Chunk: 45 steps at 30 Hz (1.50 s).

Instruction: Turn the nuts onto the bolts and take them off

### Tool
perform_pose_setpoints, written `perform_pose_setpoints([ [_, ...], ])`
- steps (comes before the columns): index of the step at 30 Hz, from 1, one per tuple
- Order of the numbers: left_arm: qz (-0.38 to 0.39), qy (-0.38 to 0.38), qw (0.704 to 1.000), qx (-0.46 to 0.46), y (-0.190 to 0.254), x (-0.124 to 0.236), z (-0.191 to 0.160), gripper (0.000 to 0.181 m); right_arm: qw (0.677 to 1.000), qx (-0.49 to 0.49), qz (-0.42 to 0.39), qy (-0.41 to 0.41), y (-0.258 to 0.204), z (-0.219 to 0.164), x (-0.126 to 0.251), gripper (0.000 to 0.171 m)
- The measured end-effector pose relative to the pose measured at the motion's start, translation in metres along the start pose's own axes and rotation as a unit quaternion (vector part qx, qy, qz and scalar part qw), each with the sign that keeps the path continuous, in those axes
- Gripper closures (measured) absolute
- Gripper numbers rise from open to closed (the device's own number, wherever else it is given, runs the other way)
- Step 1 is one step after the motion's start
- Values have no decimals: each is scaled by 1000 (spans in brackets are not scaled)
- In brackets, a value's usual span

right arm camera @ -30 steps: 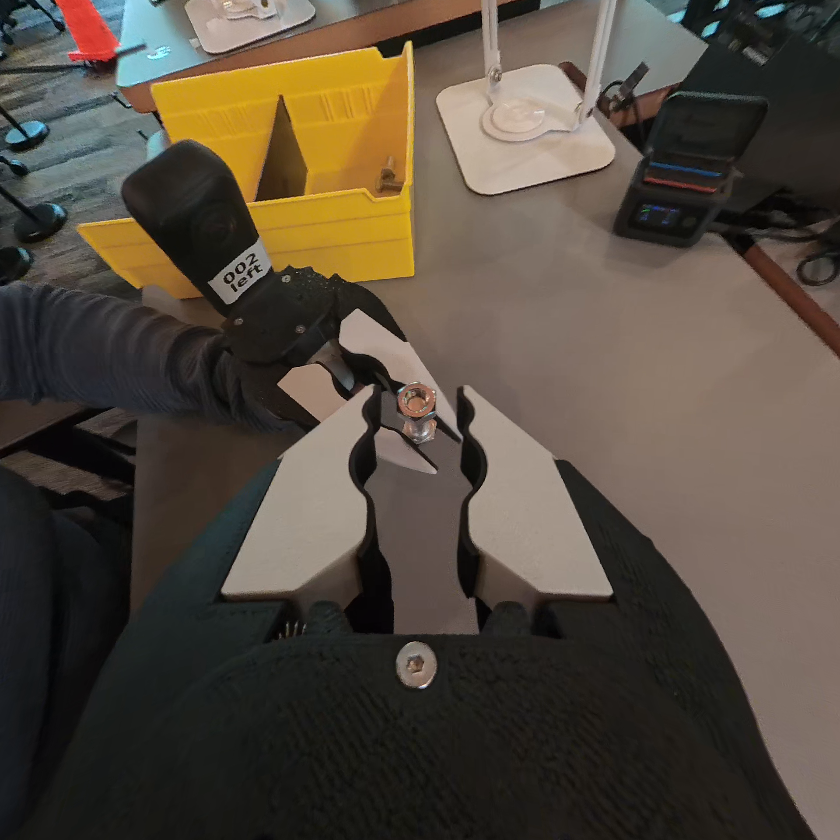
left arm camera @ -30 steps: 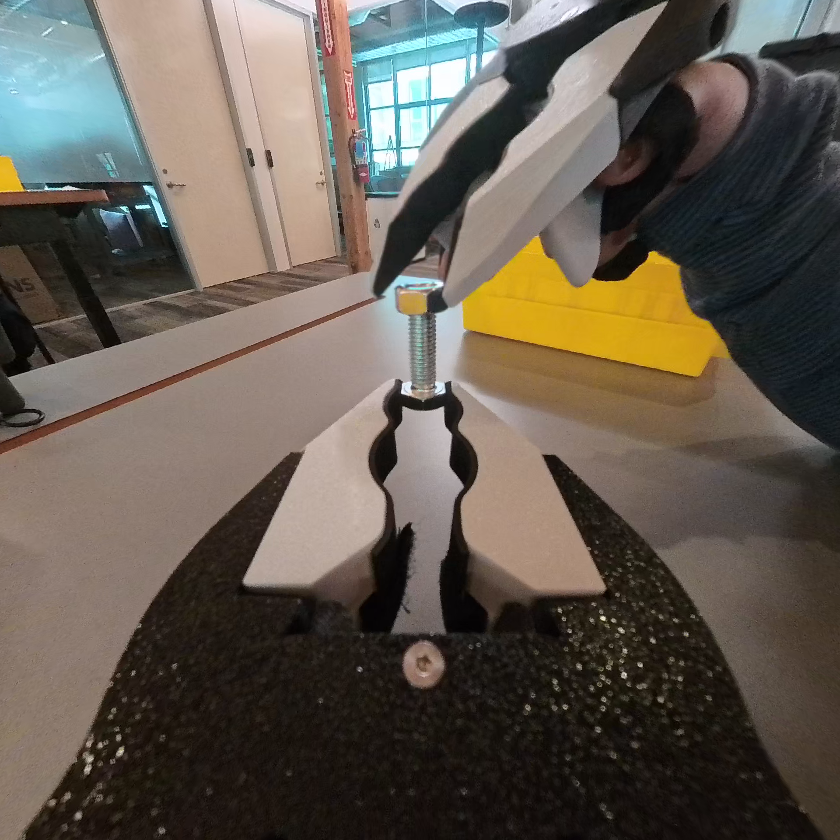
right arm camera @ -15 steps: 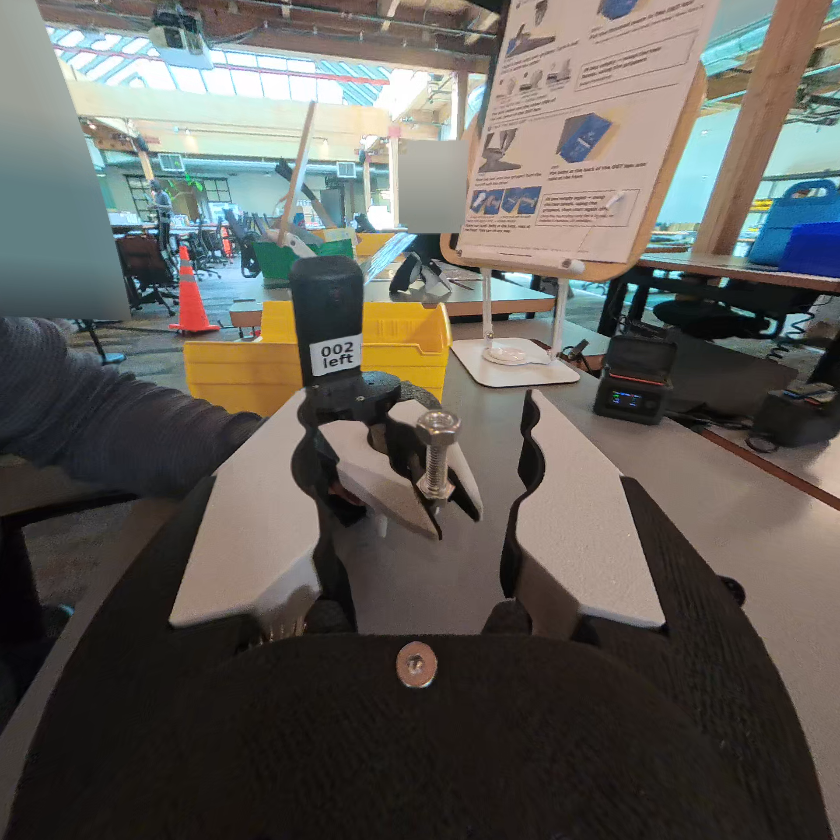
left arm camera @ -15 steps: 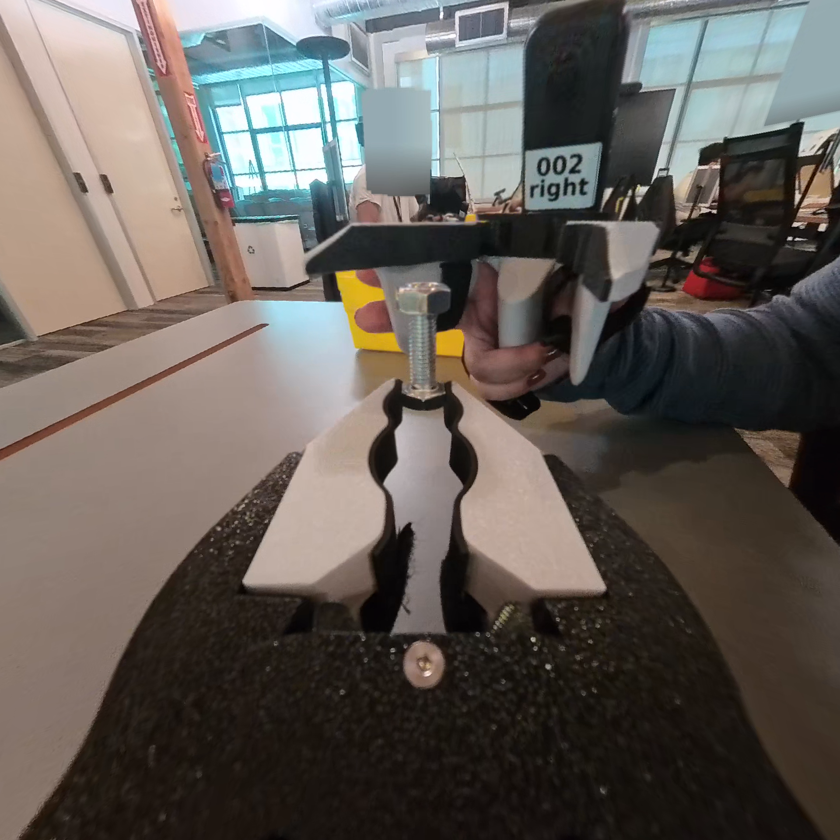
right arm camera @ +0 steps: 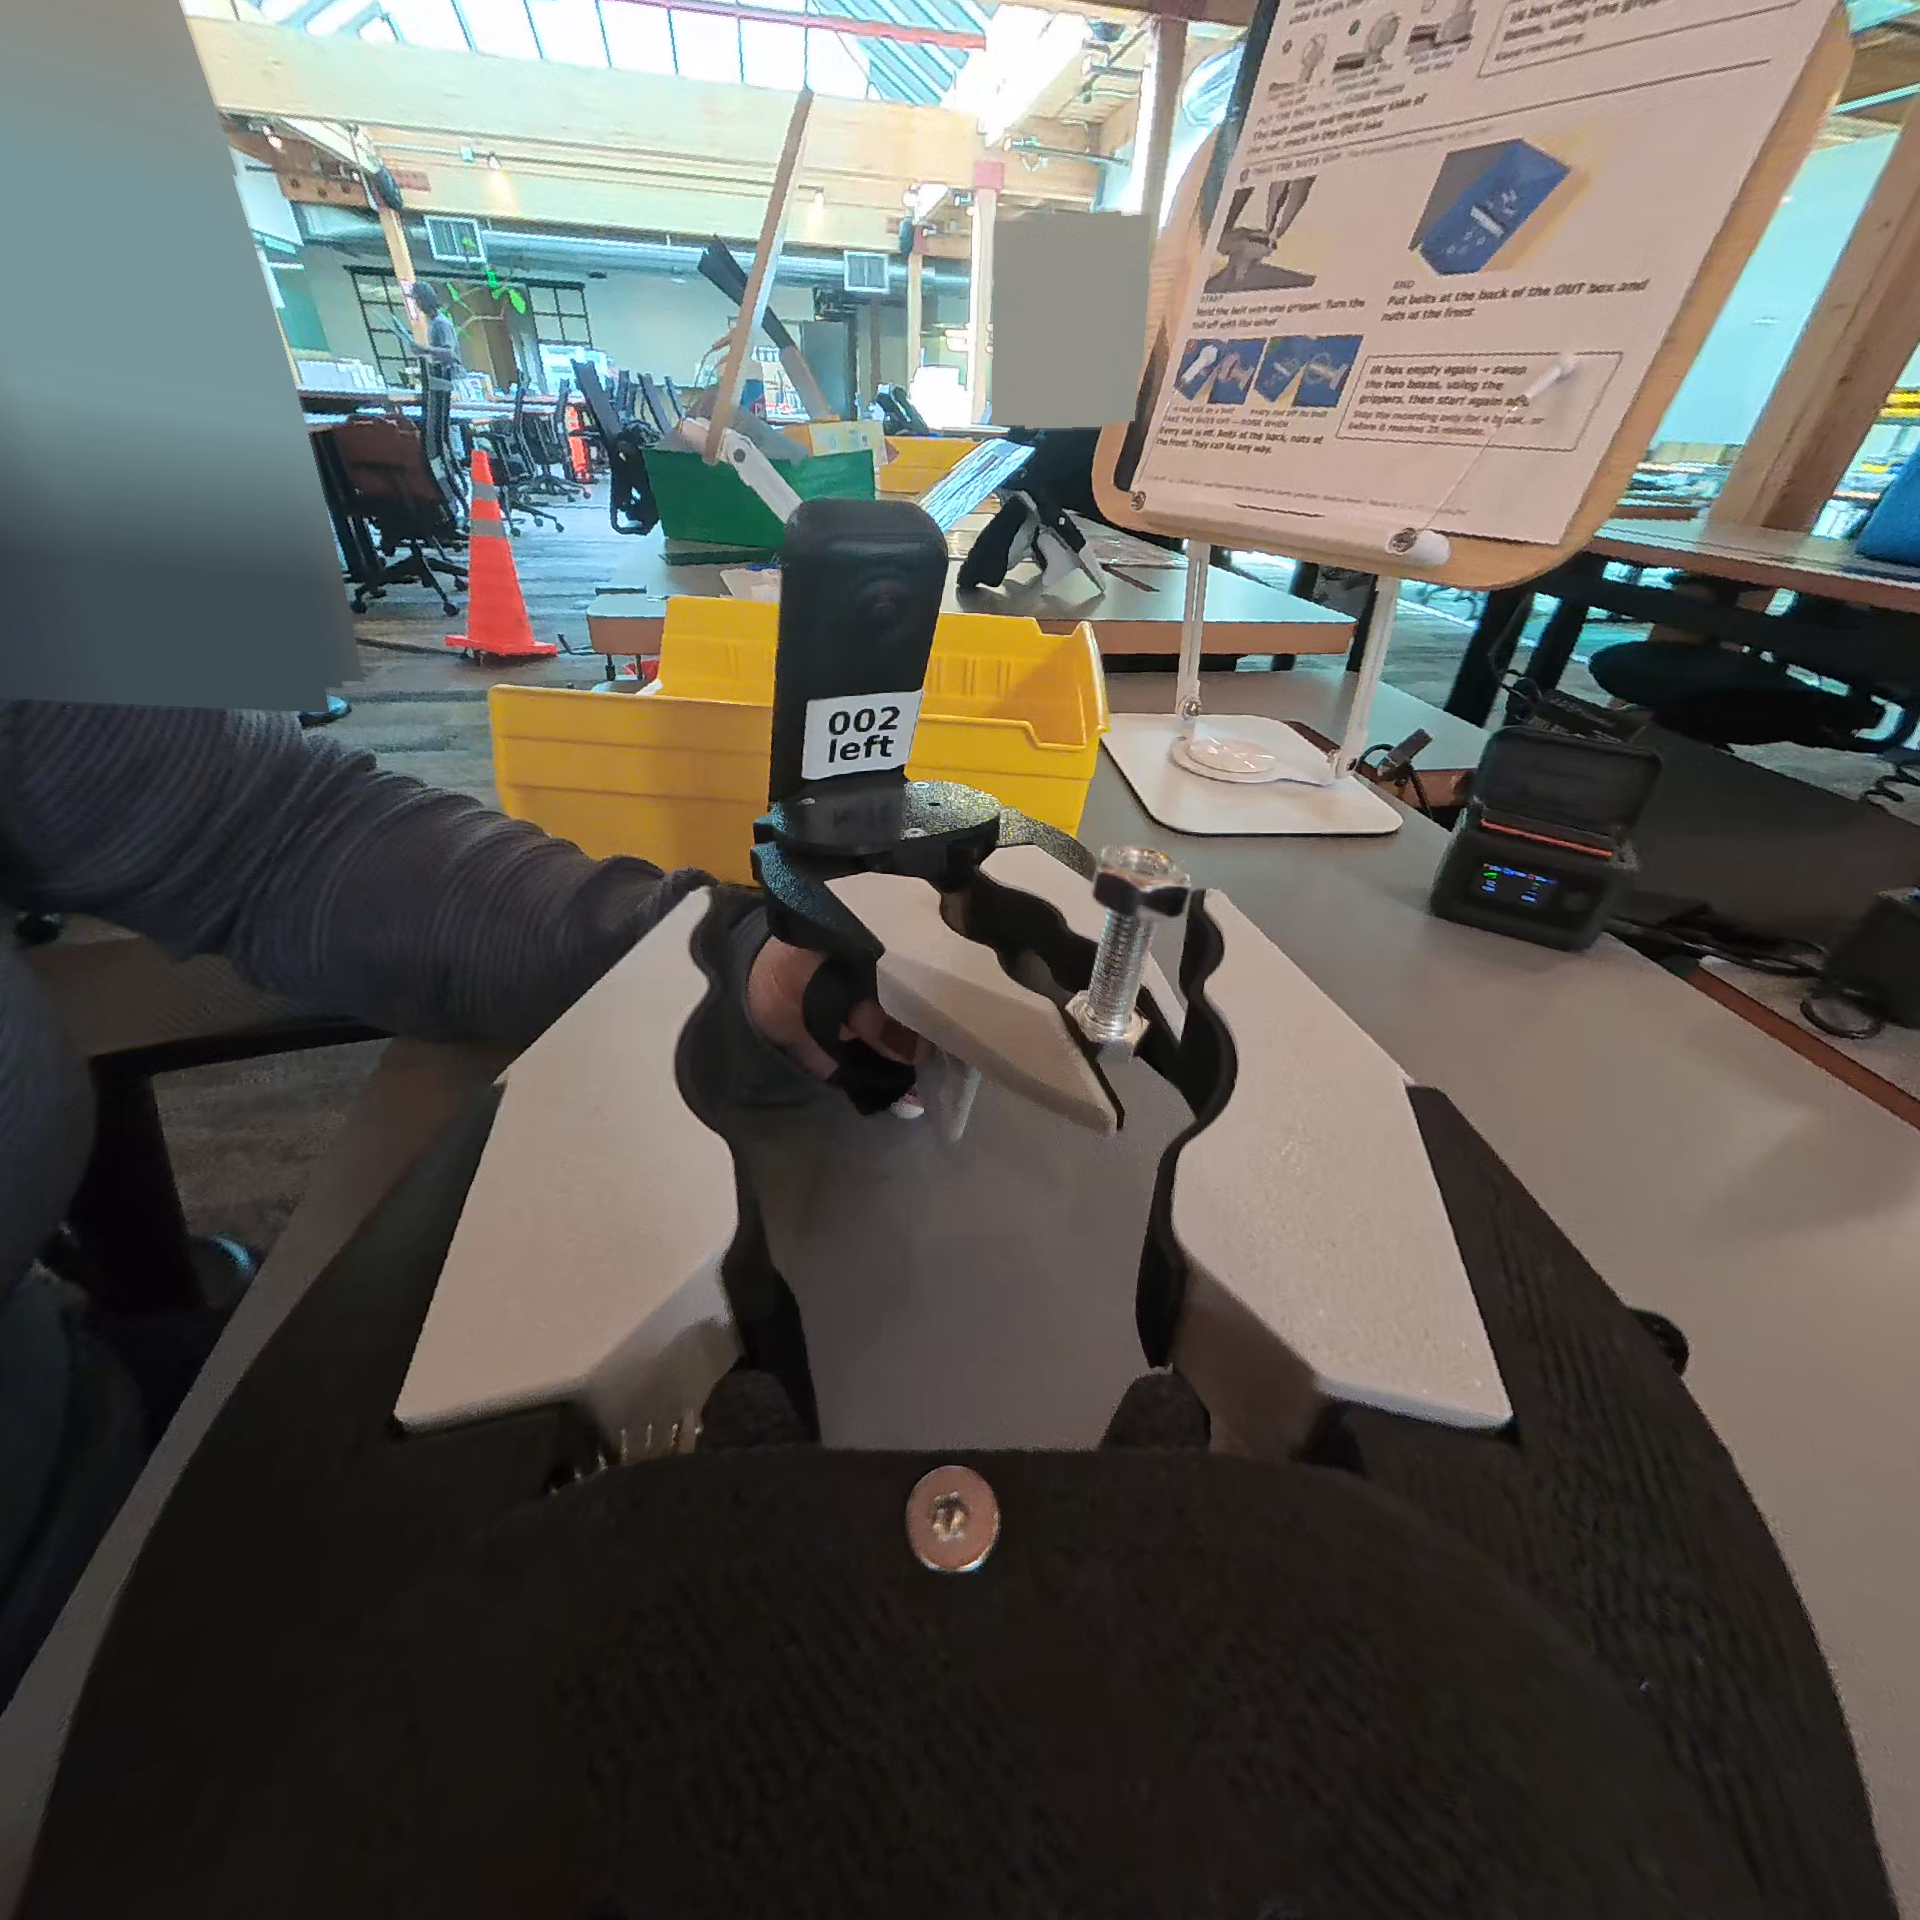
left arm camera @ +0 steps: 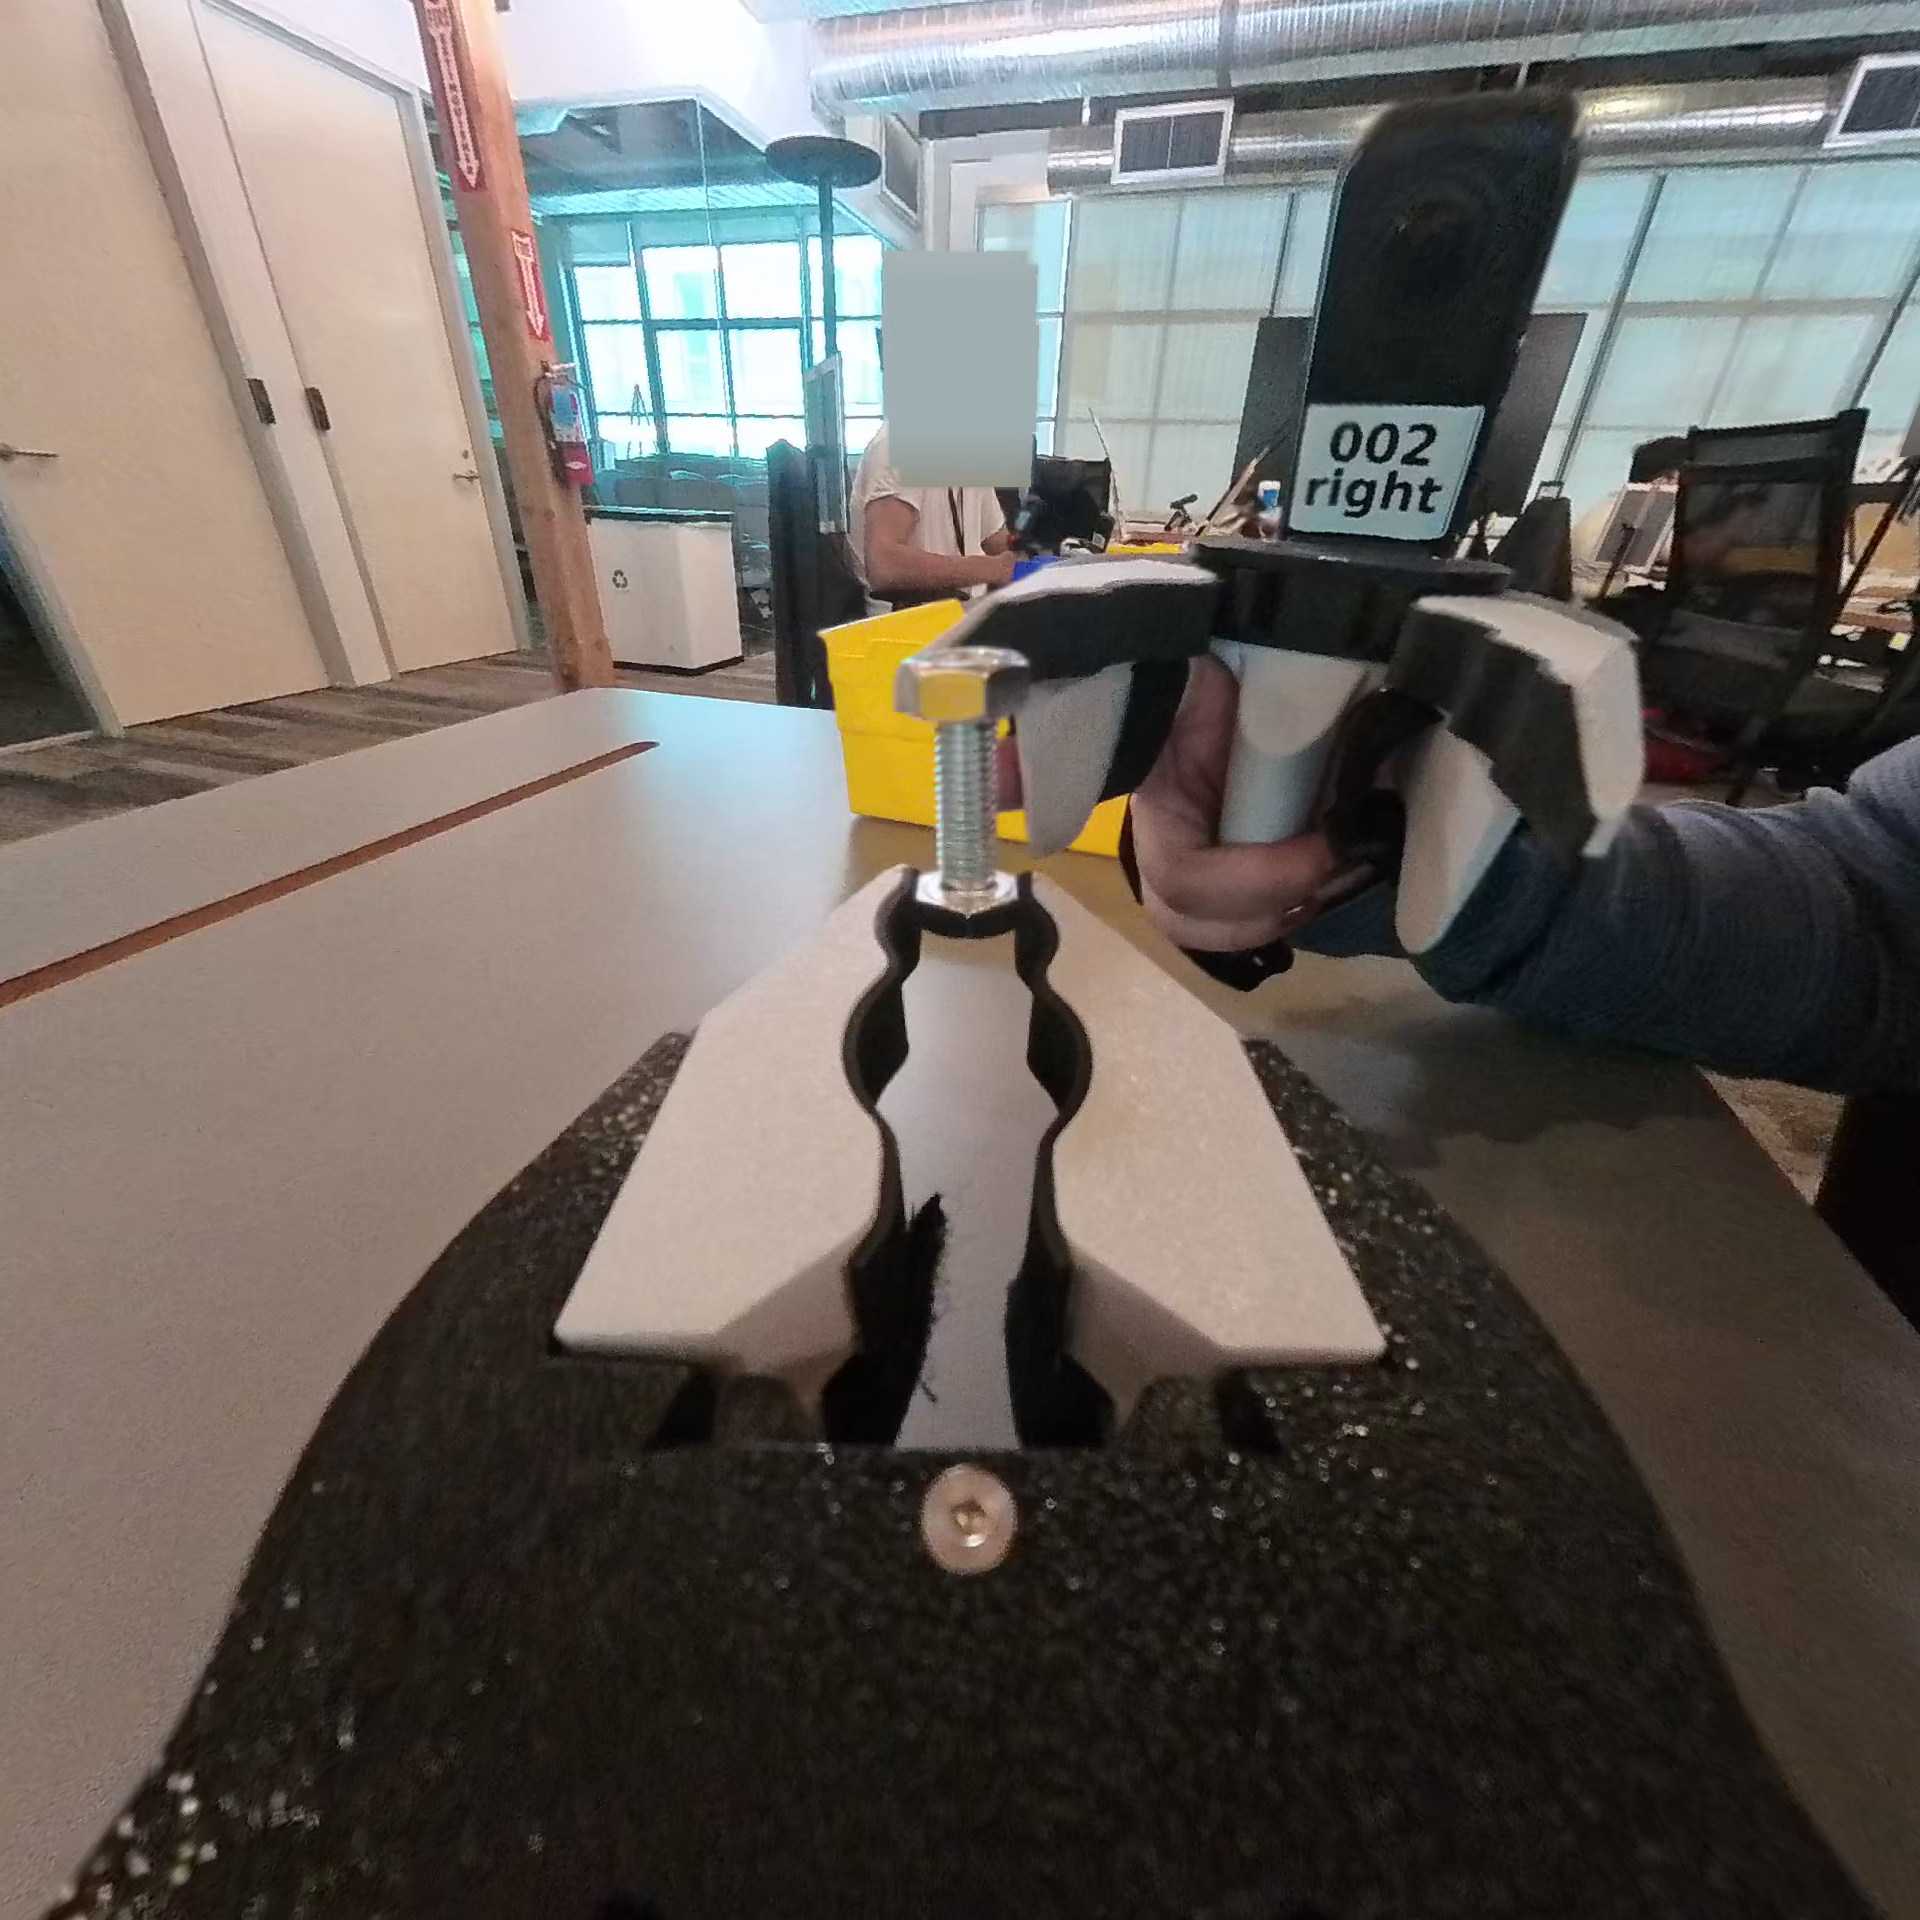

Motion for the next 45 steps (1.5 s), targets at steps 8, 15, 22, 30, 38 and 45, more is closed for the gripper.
perform_pose_setpoints([
  [8,-29,-18,999,-23,13,-5,-3,165,1000,4,7,5,-5,-3,-7,81],
  [15,-20,-12,1000,-10,7,-2,-1,165,999,-10,-17,27,5,-2,2,82],
  [22,8,10,1000,27,0,-2,1,166,1000,-4,-5,21,0,-8,-4,87],
  [30,-29,-31,999,-23,16,-11,-5,165,999,-21,-14,41,4,-11,-8,83],
  [38,2,-22,1000,3,0,-2,-3,165,998,-23,-38,54,14,-6,8,90],
  [45,-43,-23,999,3,16,-8,-3,165,1000,2,4,26,-2,-12,-8,93],
])
Point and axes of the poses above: each gripper's, where its closed fingertips meet, x back along the fingers, z out of its top, y = z × x across the jaws, the point moved 7 cm from there along x, back along the fingers, and after that the axes turned 7 degrees about z, right-handed, at the moved point
